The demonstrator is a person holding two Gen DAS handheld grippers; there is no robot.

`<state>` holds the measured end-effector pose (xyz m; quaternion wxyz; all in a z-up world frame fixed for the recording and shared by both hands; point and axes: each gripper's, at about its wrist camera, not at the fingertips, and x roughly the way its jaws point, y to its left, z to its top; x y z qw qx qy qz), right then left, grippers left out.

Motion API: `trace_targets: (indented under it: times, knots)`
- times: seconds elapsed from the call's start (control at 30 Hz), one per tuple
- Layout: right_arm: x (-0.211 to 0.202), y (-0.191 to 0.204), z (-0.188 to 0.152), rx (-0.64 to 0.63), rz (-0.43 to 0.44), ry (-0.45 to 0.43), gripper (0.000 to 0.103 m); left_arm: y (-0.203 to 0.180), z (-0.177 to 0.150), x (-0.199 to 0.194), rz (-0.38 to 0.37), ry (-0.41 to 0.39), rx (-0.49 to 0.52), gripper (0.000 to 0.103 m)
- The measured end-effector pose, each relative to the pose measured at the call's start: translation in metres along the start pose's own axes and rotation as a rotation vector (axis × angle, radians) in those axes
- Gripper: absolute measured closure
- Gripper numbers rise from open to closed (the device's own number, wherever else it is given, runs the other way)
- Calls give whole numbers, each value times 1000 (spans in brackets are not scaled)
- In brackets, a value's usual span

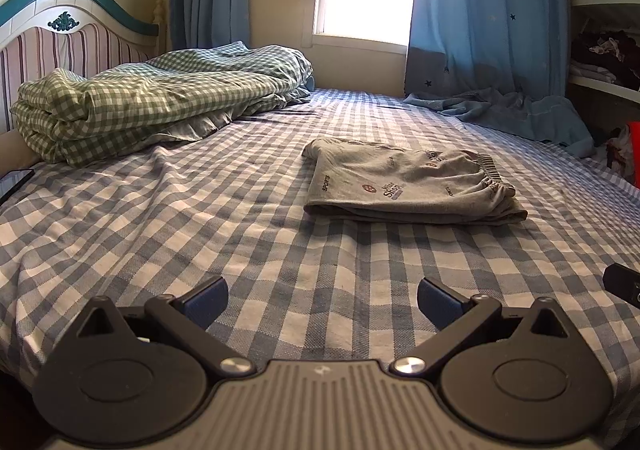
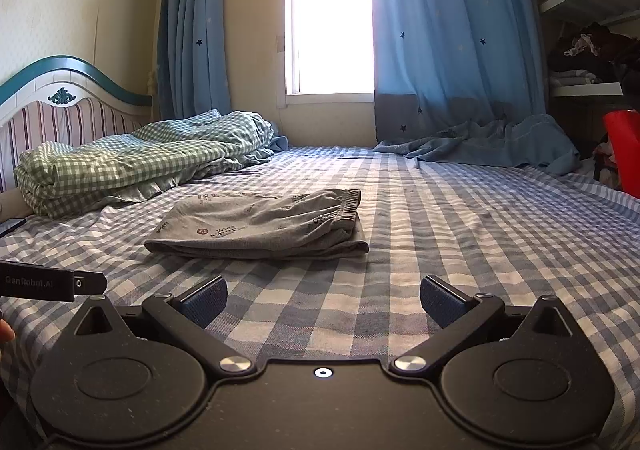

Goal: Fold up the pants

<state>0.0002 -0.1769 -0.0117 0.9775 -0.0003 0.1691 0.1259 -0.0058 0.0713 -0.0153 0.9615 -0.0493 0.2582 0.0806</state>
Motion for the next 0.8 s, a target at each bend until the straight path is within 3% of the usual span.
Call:
trace_targets:
  times: [0.8]
  knots:
    - [9,2,-3,-13,4,26,1,6,9,10,42,33,-65,0]
